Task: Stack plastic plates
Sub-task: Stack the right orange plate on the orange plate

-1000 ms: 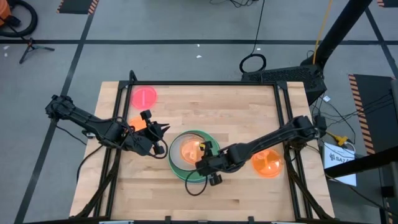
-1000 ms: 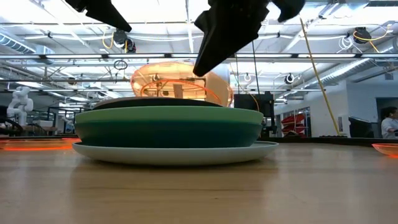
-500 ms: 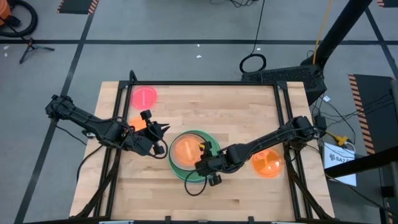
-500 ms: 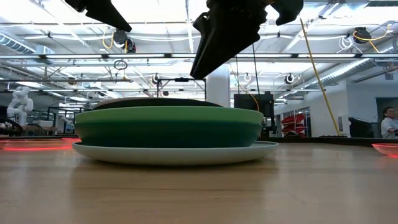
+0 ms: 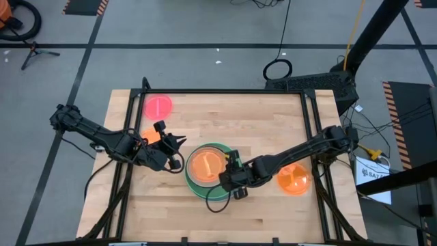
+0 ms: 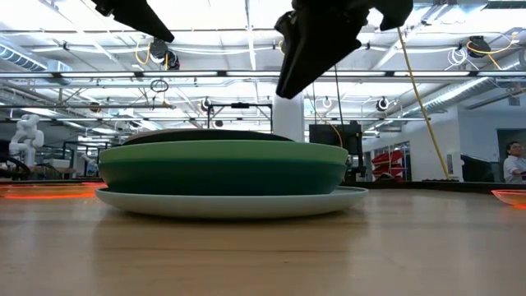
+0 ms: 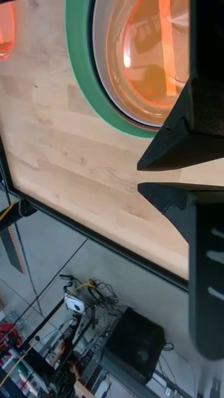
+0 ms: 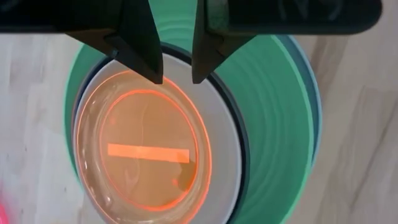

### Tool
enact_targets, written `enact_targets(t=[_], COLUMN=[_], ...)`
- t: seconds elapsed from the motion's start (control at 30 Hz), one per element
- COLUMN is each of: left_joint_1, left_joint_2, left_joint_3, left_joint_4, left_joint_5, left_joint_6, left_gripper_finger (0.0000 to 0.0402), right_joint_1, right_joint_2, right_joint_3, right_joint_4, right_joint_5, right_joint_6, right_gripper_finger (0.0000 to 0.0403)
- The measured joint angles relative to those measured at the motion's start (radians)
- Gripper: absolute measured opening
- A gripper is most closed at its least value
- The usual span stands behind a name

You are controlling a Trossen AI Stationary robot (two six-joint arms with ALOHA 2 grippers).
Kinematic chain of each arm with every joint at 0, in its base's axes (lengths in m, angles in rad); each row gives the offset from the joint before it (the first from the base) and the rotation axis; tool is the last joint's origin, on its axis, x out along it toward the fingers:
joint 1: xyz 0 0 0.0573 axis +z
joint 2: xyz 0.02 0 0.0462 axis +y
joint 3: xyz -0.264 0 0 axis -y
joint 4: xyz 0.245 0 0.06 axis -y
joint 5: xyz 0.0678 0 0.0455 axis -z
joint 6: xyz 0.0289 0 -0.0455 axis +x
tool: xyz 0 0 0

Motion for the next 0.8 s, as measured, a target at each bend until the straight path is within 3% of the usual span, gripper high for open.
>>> enact_targets(t=[0.33,0.5,0.8], left_joint_1=[-0.009,-0.028,-0.034], left_joint_2=[0.000,0.000,0.000], left_joint_3=[0.000,0.000,0.000], left_joint_4=[-0.054,-0.053,-0.052], left_joint_5=[0.072,0.076,0.076], left_joint_6=[-0.088,-0.109,-0.188], left_gripper_finger=[0.0049,0.0049,0.0049], right_joint_1=[-0.009,-0.039,-0.139], right_joint_2=[-0.031,-0.182,-0.529], right_joint_3=[-0.064,-0.262,-0.681], right_joint_4=[0.007,0.160,0.607], right_joint_5=[0.000,0.000,0.027], right_joint_6=[-0.069,-0.066,-0.084], right_gripper_finger=[0.0082,0.0082,0.0082])
